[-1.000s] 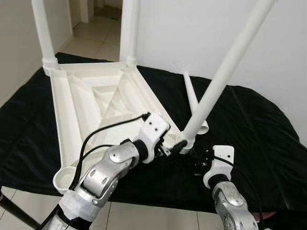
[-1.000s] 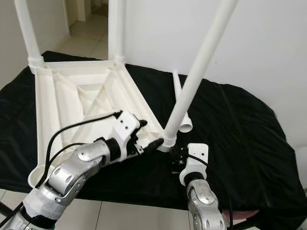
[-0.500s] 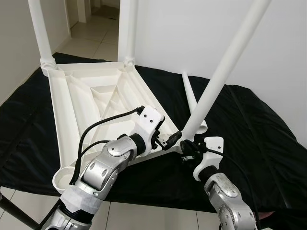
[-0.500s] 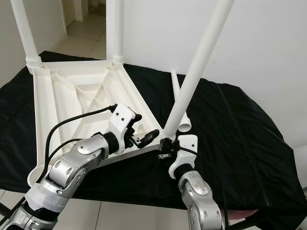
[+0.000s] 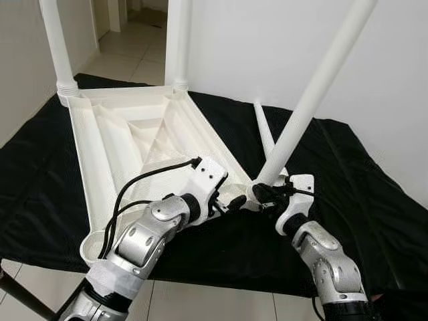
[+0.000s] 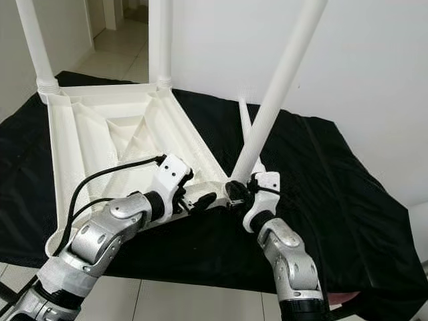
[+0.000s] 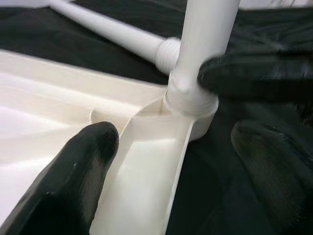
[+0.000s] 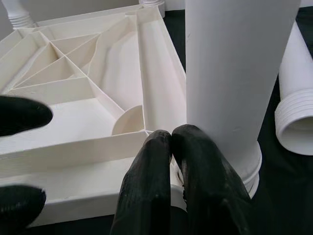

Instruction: Building children table

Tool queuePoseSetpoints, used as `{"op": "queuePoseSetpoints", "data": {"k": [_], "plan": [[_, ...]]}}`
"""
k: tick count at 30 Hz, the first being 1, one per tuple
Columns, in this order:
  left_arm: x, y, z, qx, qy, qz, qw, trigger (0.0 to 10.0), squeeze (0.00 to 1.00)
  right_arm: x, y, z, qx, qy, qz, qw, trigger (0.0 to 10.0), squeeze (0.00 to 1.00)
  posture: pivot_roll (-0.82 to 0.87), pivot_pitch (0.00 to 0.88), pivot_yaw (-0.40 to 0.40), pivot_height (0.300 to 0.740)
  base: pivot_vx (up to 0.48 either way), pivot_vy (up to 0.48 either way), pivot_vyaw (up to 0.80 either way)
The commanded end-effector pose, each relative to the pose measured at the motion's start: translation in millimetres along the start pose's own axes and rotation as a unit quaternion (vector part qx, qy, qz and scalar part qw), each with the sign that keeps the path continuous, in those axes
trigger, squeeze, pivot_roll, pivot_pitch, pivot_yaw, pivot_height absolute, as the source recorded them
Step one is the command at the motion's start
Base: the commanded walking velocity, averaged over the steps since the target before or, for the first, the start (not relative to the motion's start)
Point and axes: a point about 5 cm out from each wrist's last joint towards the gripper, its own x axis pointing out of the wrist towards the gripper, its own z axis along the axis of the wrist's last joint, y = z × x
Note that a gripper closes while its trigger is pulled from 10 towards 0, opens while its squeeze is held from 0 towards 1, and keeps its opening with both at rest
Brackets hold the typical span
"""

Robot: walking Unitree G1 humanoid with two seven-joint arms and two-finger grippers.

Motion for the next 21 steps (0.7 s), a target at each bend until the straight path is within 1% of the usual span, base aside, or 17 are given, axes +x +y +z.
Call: {"op": "queuePoseSetpoints", "data": {"k": [1,3,5,6,7,8,10,12,13,14,16,18,20,21], "plan": [[2.7,0.0,-9,0.001,0.026,0.03,0.999,10.0,0.0,-1.8,-13.4,2,-0.002,-0.006,-0.029,1.0,10.0,0.0,0.02,0.0,-0.163,0.74,0.0,0.0,0.0],[3.1,0.7,-10,0.0,0.028,0.035,0.999,10.0,0.0,-1.2,-14.2,2,0.0,-0.007,-0.031,1.0,10.0,0.0,0.02,0.0,-0.163,0.74,0.0,0.0,0.0],[4.9,4.8,-14,0.024,0.048,0.059,0.997,10.0,0.0,-1.0,-10.1,2,0.003,-0.012,-0.02,1.0,10.0,0.0,0.03,0.0,-0.162,0.74,0.0,0.0,0.0],[4.9,4.8,-14,0.024,0.048,0.059,0.997,10.0,0.0,-1.0,-10.1,2,0.003,-0.012,-0.02,1.0,10.0,0.0,0.03,0.0,-0.162,0.74,0.0,0.0,0.0],[5.6,7.8,-17,0.044,0.061,0.073,0.995,10.0,0.0,-0.9,-9.1,1,0.004,-0.013,-0.017,1.0,10.0,0.0,0.02,0.0,-0.16,0.74,0.0,0.0,0.0],[5.6,7.8,-17,0.044,0.061,0.073,0.995,10.0,0.0,-0.9,-9.1,1,0.004,-0.013,-0.017,1.0,10.0,0.0,0.02,0.0,-0.16,0.74,0.0,0.0,0.0],[6.7,14.9,-20,0.039,0.07,0.101,0.992,10.0,0.0,-1.5,-11.3,-1,0.006,-0.012,-0.021,1.0,10.0,0.0,0.02,0.0,-0.158,0.74,0.0,0.0,0.0],[6.7,14.9,-20,0.039,0.07,0.101,0.992,10.0,0.0,-1.5,-11.3,-1,0.006,-0.012,-0.021,1.0,10.0,0.0,0.02,0.0,-0.158,0.74,0.0,0.0,0.0],[7.2,19.7,-21,0.029,0.074,0.119,0.99,10.0,0.0,-2.1,-14.0,0,0.006,-0.013,-0.028,0.999,10.0,0.0,0.02,0.0,-0.154,0.74,0.0,0.0,0.0],[8.4,32.6,-21,0.023,0.081,0.163,0.983,10.0,0.0,-2.2,-18.8,0,0.005,-0.016,-0.04,0.999,10.0,0.0,0.01,0.0,-0.145,0.74,0.0,0.0,0.0],[8.4,32.6,-21,0.023,0.081,0.163,0.983,10.0,0.0,-2.2,-18.8,0,0.005,-0.016,-0.04,0.999,10.0,0.0,0.01,0.0,-0.145,0.74,0.0,0.0,0.0],[9.3,42.8,-18,0.029,0.08,0.191,0.978,10.0,0.0,-2.0,-20.2,-1,0.006,-0.017,-0.042,0.999,10.0,0.0,0.01,0.0,-0.143,0.74,0.0,0.0,0.0],[9.4,45.7,-16,0.03,0.076,0.197,0.977,10.0,0.0,-2.4,-19.5,-2,0.009,-0.017,-0.04,0.999,10.0,0.0,0.01,0.0,-0.142,0.74,0.0,0.0,0.0],[9.4,48.8,-10,0.032,0.065,0.201,0.977,10.0,0.0,-3.6,-16.7,-4,0.015,-0.017,-0.032,0.999,10.0,0.0,0.01,0.0,-0.142,0.74,0.0,0.0,0.0]]}}
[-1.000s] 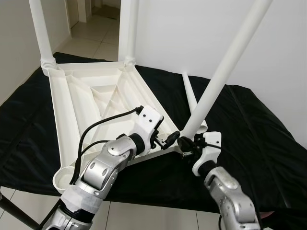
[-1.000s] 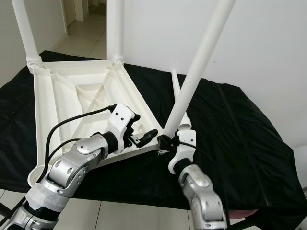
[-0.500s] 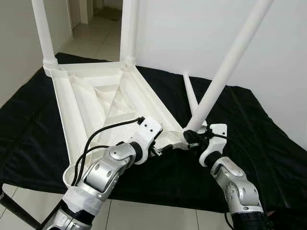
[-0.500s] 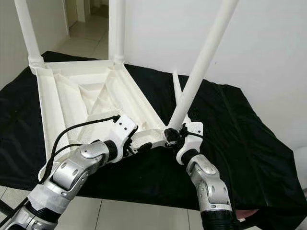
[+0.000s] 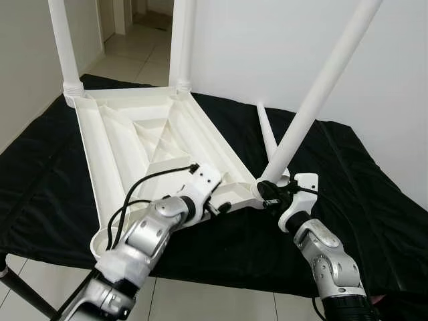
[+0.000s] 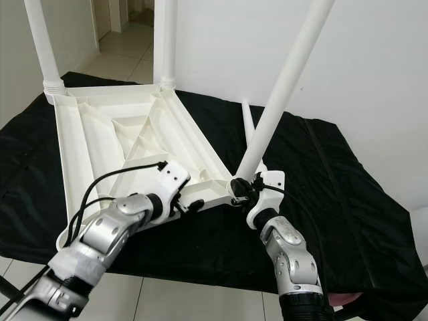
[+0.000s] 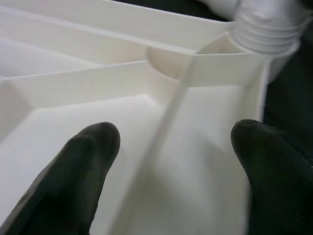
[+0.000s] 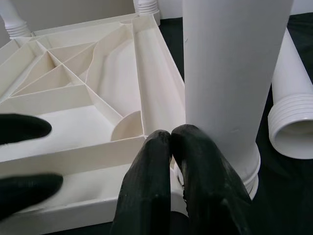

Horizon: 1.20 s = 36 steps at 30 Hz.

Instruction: Building children table

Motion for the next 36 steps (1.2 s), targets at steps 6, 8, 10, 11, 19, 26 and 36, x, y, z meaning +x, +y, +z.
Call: {"op": "queuePoseSetpoints", "data": {"k": [6,8,10,11,19,26,36], "plan": [[0.2,17.0,9,-0.002,-0.016,0.131,0.991,10.0,0.0,-11.6,-1.4,-9,0.02,-0.001,-0.001,1.0,10.0,0.0,0.01,0.0,-0.135,0.74,0.0,0.0,0.0],[0.2,17.0,9,-0.002,-0.016,0.131,0.991,10.0,0.0,-11.6,-1.4,-9,0.02,-0.001,-0.001,1.0,10.0,0.0,0.01,0.0,-0.135,0.74,0.0,0.0,0.0],[0.5,17.5,8,0.002,-0.013,0.13,0.991,10.0,0.0,-14.7,1.0,-11,0.022,-0.002,0.002,1.0,10.0,0.0,0.01,0.0,-0.134,0.74,0.0,0.0,0.0],[0.5,17.5,8,0.002,-0.013,0.13,0.991,10.0,0.0,-14.7,1.0,-11,0.022,-0.002,0.002,1.0,10.0,0.0,0.01,0.0,-0.134,0.74,0.0,0.0,0.0],[4.1,13.3,1,0.003,0.003,0.108,0.994,10.0,0.0,-31.0,10.7,-21,0.038,-0.008,0.016,0.999,10.0,0.0,0.0,0.0,-0.124,0.74,0.0,0.0,0.0],[8.5,19.1,-1,-0.023,0.023,0.126,0.992,10.0,0.0,-37.3,18.6,-20,0.053,-0.016,0.034,0.998,10.0,0.0,-0.01,0.0,-0.112,0.74,0.0,0.0,0.0],[12.7,23.0,-8,-0.024,0.065,0.145,0.987,10.0,0.0,-35.8,18.5,-16,0.051,-0.023,0.031,0.998,10.0,0.0,-0.01,0.0,-0.108,0.74,0.0,0.0,0.0]]}}
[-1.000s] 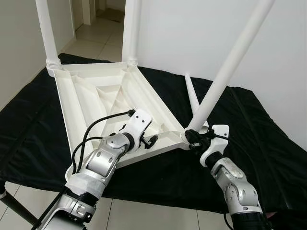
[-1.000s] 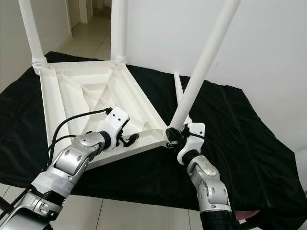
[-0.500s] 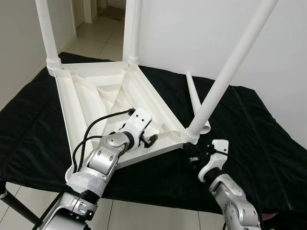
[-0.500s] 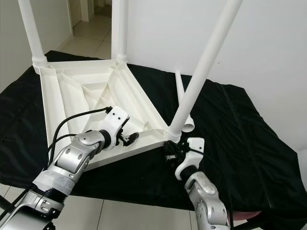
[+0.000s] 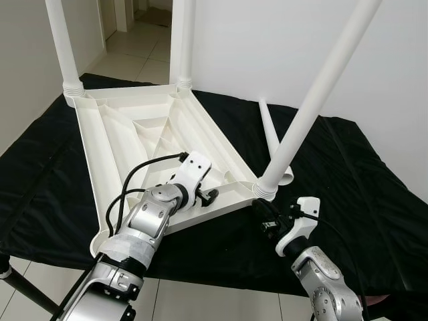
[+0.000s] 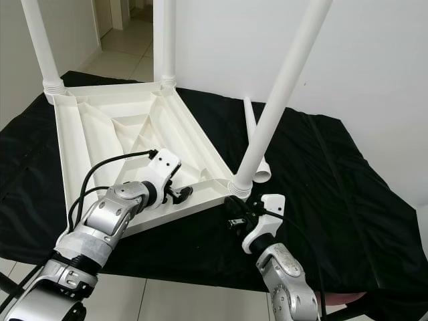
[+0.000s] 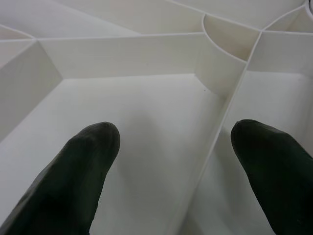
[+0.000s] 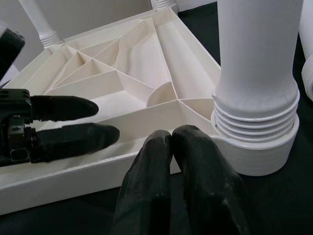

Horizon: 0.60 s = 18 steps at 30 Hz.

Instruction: Building children table

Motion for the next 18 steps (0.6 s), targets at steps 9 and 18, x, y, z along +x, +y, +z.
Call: {"op": "queuePoseSetpoints", "data": {"k": [9,18], "plan": [[5.2,15.2,1.2,0.015,0.024,0.129,0.991,10.0,0.0,-0.3,1.9,4.9,0.001,-0.012,-0.004,1.0,10.0,0.0,-0.02,0.0,-0.104,0.74,0.0,0.0,0.0],[7.9,12.4,-2.4,0.015,0.034,0.126,0.991,7.2,0.0,-0.6,0.5,7.0,-0.001,-0.016,-0.011,1.0,10.0,0.0,-0.02,0.0,-0.101,0.74,0.0,0.0,0.0]]}}
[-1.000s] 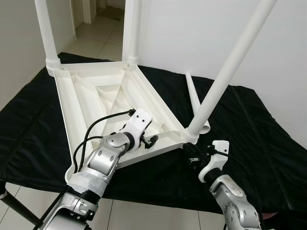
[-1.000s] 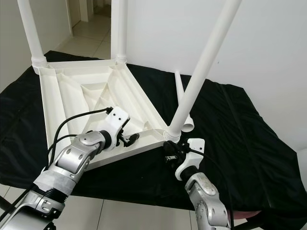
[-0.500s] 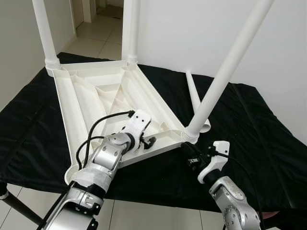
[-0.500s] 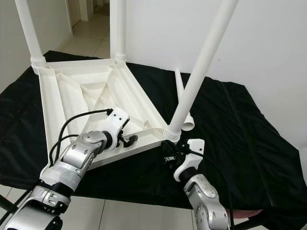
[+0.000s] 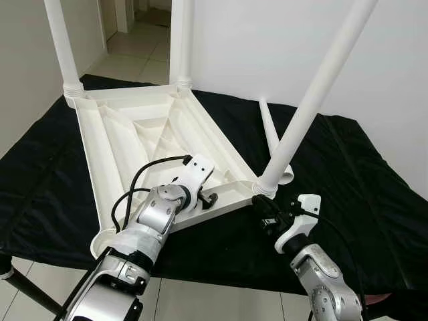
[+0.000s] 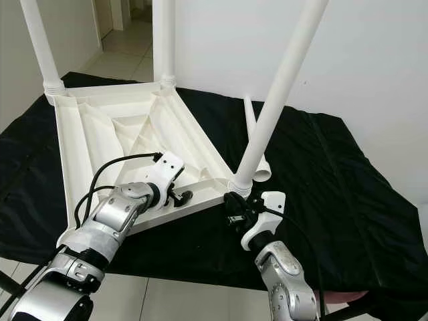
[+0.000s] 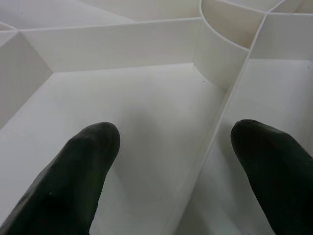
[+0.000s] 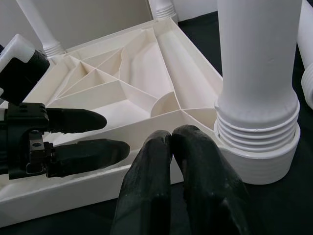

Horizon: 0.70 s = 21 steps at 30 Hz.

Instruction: Building children table

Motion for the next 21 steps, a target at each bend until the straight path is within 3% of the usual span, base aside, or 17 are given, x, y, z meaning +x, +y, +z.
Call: {"op": "queuePoseSetpoints", "data": {"k": [1,2,3,4,21], "plan": [[1.1,11.1,-2.0,0.0,0.01,0.115,0.993,7.2,0.0,-2.2,-3.0,2.0,-0.003,-0.002,-0.008,1.0,10.0,0.0,-0.02,0.0,-0.101,0.74,0.0,0.0,0.0],[1.3,10.9,-2.1,0.006,0.012,0.117,0.993,4.9,0.0,-2.1,-3.0,2.1,-0.003,-0.002,-0.008,1.0,10.0,0.0,-0.02,0.0,-0.101,0.74,0.0,0.0,0.0],[1.3,10.9,-2.1,0.006,0.012,0.117,0.993,4.9,0.0,-2.1,-3.0,2.1,-0.003,-0.002,-0.008,1.0,10.0,0.0,-0.02,0.0,-0.101,0.74,0.0,0.0,0.0],[1.7,10.8,-1.2,0.009,0.01,0.117,0.993,0.1,0.0,-1.2,-3.2,2.5,-0.003,-0.003,-0.009,1.0,10.0,0.0,-0.02,0.0,-0.098,0.74,0.0,0.0,0.0],[0.9,12.1,6.1,0.008,-0.004,0.12,0.993,0.0,0.0,2.7,-4.5,3.9,-0.005,-0.004,-0.011,1.0,10.0,0.0,-0.01,0.0,-0.104,0.74,0.0,0.0,0.0]]}}
